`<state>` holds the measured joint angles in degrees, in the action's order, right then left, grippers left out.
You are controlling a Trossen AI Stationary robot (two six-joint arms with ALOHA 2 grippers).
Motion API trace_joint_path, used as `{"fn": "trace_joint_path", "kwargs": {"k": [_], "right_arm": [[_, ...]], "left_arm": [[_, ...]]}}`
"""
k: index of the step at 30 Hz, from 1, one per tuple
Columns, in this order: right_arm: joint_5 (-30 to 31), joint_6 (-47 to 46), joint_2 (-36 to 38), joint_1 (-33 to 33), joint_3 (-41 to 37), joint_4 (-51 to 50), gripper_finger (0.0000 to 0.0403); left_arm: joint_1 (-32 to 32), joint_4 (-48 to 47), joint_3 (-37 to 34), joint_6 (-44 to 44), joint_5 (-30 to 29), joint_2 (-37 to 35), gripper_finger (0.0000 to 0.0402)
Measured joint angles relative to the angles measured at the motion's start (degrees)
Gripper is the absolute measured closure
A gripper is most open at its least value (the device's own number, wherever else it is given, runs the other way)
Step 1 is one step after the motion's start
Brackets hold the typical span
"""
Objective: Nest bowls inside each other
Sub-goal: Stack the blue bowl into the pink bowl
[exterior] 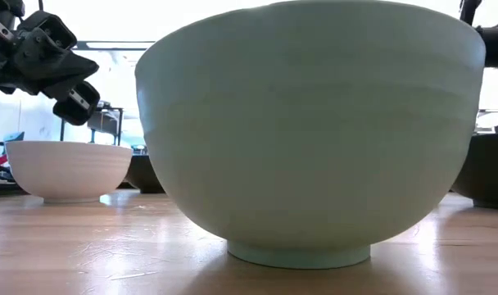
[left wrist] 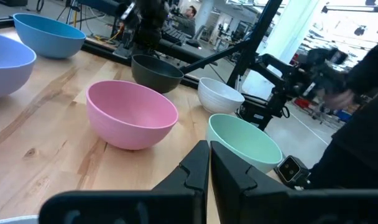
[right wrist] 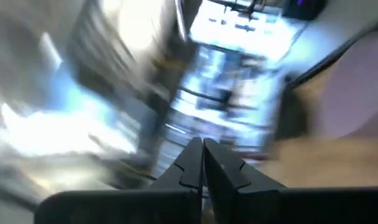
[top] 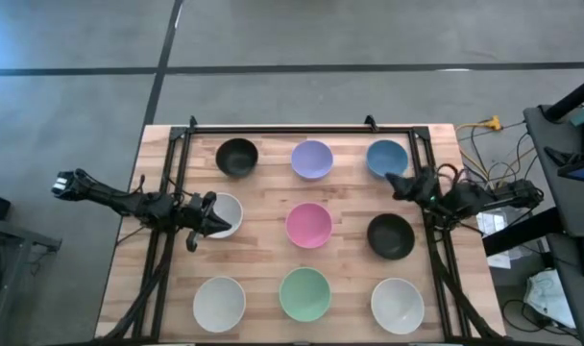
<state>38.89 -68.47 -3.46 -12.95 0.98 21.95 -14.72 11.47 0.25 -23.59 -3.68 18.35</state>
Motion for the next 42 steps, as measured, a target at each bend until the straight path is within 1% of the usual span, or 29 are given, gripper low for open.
{"fn": "trace_joint_path", "kwargs": {"k": [1,2,3,5,6,8,10,11,13,14,16,18,19,21,22,24,25,26,27,28,29,31,33,35,37,38,39,42], "right_arm": [[2.2,-3.6,0.0,0.2,0.0,1.9,0.0394],[5.4,-5.3,-0.1,0.4,0.0,3.0,0.0394],[8.8,-5.7,-0.1,0.5,0.0,3.5,0.0394],[14.6,-5.4,-0.1,0.6,0.0,4.3,0.0394],[15.9,-6.5,-0.1,0.6,0.0,5.2,0.0394],[15.5,-9.7,-0.1,0.6,0.0,6.8,0.0394],[12.1,-9.8,-0.3,0.6,0.1,9.0,0.0394],[10.0,-8.1,-0.7,0.6,0.5,9.5,0.0394],[4.0,-2.1,-1.8,0.6,2.2,10.7,0.0394],[1.1,1.2,-2.6,0.6,3.8,10.9,0.0394],[-3.9,8.1,-5.1,0.6,7.3,11.1,0.0394],[-6.0,19.1,-8.9,0.6,11.3,11.0,0.0394],[-6.4,26.7,-11.0,0.6,13.3,10.9,0.0394],[-5.3,42.0,-15.6,0.6,18.0,10.9,0.0394],[-2.7,46.9,-18.4,0.6,20.6,11.2,0.0394],[1.5,52.5,-24.0,0.6,25.8,9.2,0.0394],[2.1,55.1,-26.5,0.7,28.4,5.4,0.0394],[2.1,57.1,-29.1,0.6,31.3,-0.8,0.0394],[2.1,57.6,-31.2,0.6,34.5,-9.7,0.0394],[2.0,55.9,-33.2,0.6,37.9,-20.2,0.0394],[1.7,52.1,-35.4,0.6,41.6,-31.8,0.0394],[0.8,40.7,-40.8,1.1,49.2,-55.7,0.0394],[-3.5,29.1,-46.8,1.3,55.7,-78.2,0.0394],[-8.9,23.7,-52.7,1.2,60.9,-94.4,0.0387],[-12.6,22.9,-57.3,0.8,64.4,-105.0,0.0370],[-13.5,24.0,-59.2,0.5,65.6,-107.5,0.0359],[-13.8,26.0,-60.8,0.5,66.3,-107.9,0.0344],[-13.6,34.2,-64.4,0.5,67.3,-104.9,0.0290]], "left_arm": [[0.0,0.2,0.0,-1.2,-0.3,0.0,0.0402],[0.1,0.9,0.0,-3.4,-1.9,-0.1,0.0402],[0.1,1.6,0.0,-5.5,-4.0,-0.1,0.0402],[0.1,2.1,0.0,-8.4,-6.3,-0.3,0.0402],[0.1,2.6,0.0,-10.6,-8.2,-0.3,0.0402],[0.1,4.7,0.0,-13.9,-13.9,-0.2,0.0402],[0.1,8.9,0.0,-17.0,-21.5,-0.2,0.0402],[0.1,13.1,0.0,-20.2,-25.8,-0.1,0.0402],[0.1,23.9,0.0,-27.0,-36.6,1.1,0.0402],[0.1,29.6,0.0,-28.0,-42.0,1.7,0.0402],[0.1,42.1,0.0,-26.7,-51.0,3.1,0.0402],[0.2,53.6,0.5,-23.5,-59.0,5.3,0.0402],[0.2,57.8,1.1,-21.7,-61.8,6.3,0.0402],[0.2,64.7,3.0,-16.7,-63.8,7.7,0.0402],[0.4,66.6,4.2,-14.1,-64.9,8.4,0.0402],[1.1,66.1,6.1,-10.0,-66.0,9.9,0.0402],[1.4,65.4,7.1,-7.8,-65.6,10.7,0.0402],[1.6,65.2,8.1,-5.0,-64.2,11.6,0.0402],[1.8,65.1,9.0,-2.0,-63.1,12.4,0.0402],[1.8,65.0,9.7,1.3,-62.3,13.2,0.0402],[1.8,65.0,10.6,4.6,-61.5,14.1,0.0402],[1.9,65.0,12.4,11.1,-61.3,15.9,0.0402],[2.0,65.0,13.9,18.2,-62.5,16.9,0.0402],[2.4,65.0,15.6,26.0,-64.0,17.4,0.0402],[2.7,65.1,17.1,34.3,-65.5,17.7,0.0402],[2.9,65.0,17.7,38.7,-65.8,17.7,0.0402],[3.1,65.0,18.2,42.9,-65.9,17.5,0.0402],[3.6,65.1,19.8,53.7,-65.9,16.9,0.0402]]}}
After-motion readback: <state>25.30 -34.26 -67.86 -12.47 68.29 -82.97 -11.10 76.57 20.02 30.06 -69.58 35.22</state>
